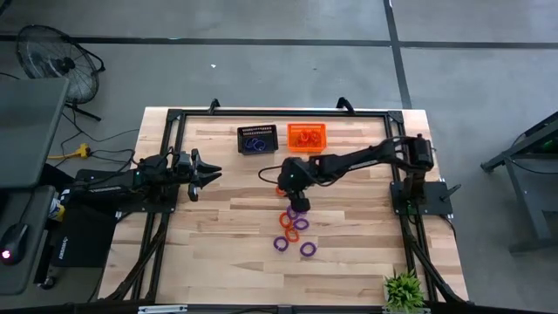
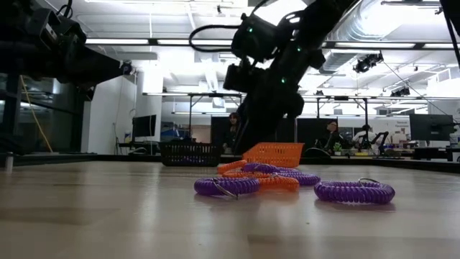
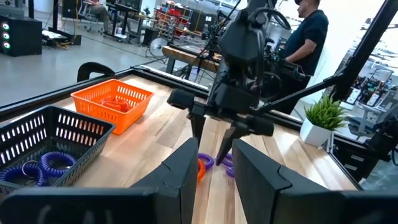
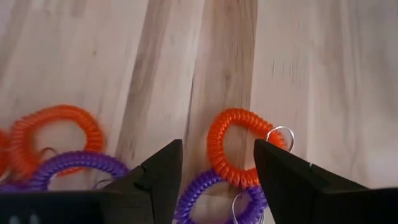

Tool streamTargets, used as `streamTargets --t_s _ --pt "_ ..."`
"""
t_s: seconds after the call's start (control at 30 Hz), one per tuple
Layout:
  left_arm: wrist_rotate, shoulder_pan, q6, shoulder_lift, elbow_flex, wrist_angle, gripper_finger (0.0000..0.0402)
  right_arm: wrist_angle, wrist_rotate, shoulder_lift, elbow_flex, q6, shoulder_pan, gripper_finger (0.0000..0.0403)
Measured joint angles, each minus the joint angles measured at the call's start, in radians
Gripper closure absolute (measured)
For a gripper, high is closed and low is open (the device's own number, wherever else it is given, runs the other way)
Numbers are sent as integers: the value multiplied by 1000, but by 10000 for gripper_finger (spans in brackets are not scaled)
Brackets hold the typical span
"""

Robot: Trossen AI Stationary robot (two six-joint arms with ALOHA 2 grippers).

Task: Sort spring keychains
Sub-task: Put the top orange spring keychain into the orange bin

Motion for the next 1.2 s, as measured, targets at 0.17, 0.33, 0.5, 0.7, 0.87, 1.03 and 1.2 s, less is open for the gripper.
streamTargets --t_s 0.17,0.33,0.5,0.7,0.87,1.03,1.2 --pt "0 0 0 0 0 0 302 20 -4 26 0 -1 0 208" --pt "0 0 0 0 0 0 302 39 -8 55 0 -2 0 208" --pt "0 0 0 0 0 0 302 54 0 72 0 11 0 210" --pt "0 0 0 0 0 0 302 49 38 72 0 22 0 243" --pt "0 0 0 0 0 0 302 48 40 72 0 23 -1 274" --pt "0 0 0 0 0 0 302 40 40 72 0 23 0 292" --pt "0 0 0 0 0 0 302 39 40 72 0 23 0 312"
